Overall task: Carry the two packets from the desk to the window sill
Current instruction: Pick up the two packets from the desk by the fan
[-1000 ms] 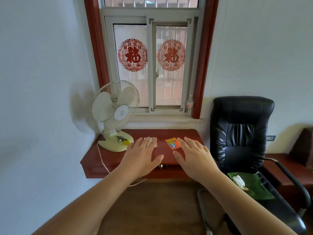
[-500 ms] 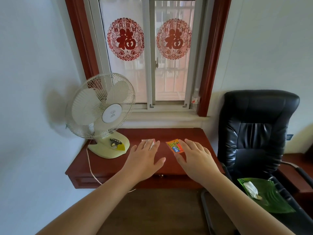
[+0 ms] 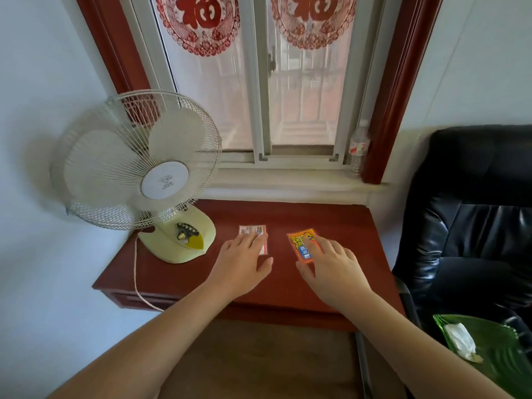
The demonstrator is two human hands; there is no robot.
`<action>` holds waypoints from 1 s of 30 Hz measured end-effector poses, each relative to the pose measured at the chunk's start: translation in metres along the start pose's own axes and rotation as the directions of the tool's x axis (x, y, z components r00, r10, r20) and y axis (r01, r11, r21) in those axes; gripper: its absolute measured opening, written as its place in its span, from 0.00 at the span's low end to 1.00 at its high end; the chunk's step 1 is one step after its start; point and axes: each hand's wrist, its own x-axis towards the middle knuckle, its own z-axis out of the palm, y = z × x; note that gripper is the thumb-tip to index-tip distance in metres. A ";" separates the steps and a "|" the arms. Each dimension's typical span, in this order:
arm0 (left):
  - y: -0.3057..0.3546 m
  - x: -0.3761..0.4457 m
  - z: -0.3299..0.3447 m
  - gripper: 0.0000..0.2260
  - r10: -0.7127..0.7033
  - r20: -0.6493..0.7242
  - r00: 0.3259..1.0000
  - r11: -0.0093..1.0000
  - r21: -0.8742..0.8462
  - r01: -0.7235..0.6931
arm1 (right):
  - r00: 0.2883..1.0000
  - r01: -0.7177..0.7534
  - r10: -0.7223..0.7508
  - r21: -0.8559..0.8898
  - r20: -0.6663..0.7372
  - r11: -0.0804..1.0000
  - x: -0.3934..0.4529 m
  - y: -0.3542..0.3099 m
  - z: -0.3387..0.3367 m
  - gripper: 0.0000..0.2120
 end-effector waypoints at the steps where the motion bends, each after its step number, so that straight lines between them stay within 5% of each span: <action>1: -0.002 0.005 0.008 0.27 0.005 0.012 1.000 1.000 0.003 -0.005 | 0.999 0.011 -0.011 -0.012 0.030 1.000 0.005 0.003 0.009 0.29; 25: -0.118 0.122 0.163 0.23 0.025 0.266 0.964 0.990 -0.141 0.013 | 0.945 -0.158 0.168 -0.058 0.282 0.986 0.150 0.022 0.154 0.35; 30: -0.125 0.144 0.186 0.22 -0.127 0.375 0.918 0.948 -0.225 0.223 | 0.924 -0.193 0.206 -0.071 0.323 0.979 0.163 0.032 0.173 0.34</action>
